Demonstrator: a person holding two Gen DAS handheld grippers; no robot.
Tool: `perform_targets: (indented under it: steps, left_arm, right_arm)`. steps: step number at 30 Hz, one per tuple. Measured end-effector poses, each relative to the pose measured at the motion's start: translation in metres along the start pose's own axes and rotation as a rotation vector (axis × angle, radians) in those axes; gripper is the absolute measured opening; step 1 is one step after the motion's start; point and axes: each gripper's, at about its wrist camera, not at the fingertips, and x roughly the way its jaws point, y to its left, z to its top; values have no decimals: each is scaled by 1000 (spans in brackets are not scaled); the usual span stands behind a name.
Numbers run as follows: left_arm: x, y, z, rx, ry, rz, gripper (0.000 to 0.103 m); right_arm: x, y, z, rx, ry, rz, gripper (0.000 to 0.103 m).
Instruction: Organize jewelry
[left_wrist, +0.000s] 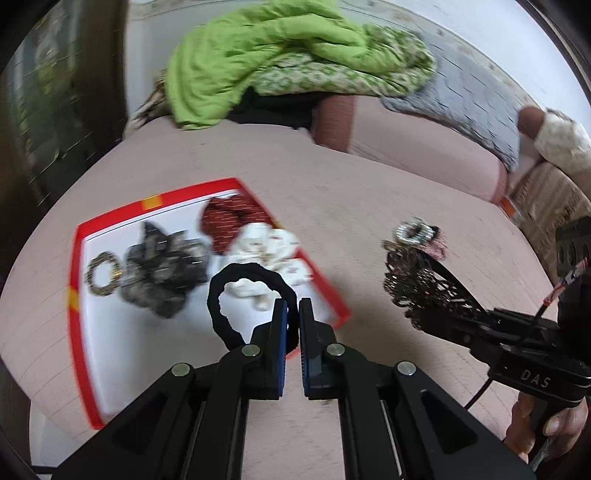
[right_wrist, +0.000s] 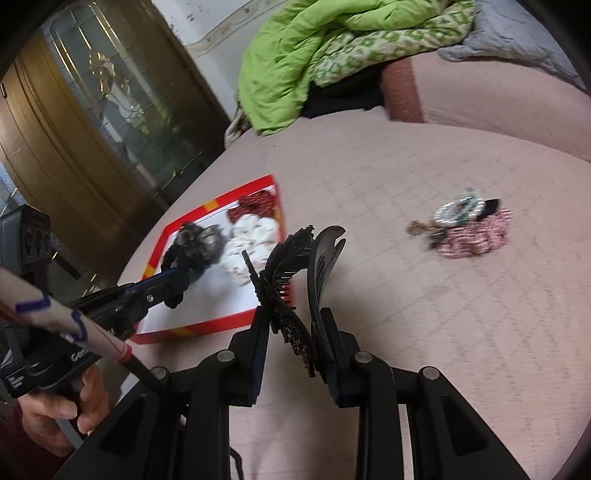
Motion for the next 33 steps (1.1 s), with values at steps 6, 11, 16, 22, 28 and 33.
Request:
perform_targets:
  steps: [6, 11, 16, 22, 28, 33]
  left_arm:
    - [-6, 49, -9, -96, 3, 46, 6]
    - [-2, 75, -18, -156, 18, 83, 6]
    - [4, 91, -21, -185, 28, 102, 6]
    - [12, 101, -24, -200, 43, 102, 6]
    - [21, 109, -27, -220, 56, 104, 6]
    - [26, 113, -30, -228, 64, 102, 6]
  right_arm:
    - [19, 35, 4, -45, 39, 40, 29]
    - [36, 64, 11, -88, 64, 62, 29]
    - [61, 85, 19, -107, 105, 78, 29]
    - [93, 94, 27, -104, 146, 65, 30]
    - [115, 103, 23, -124, 188, 55, 30]
    - [127, 103, 19, -127, 212, 45, 30]
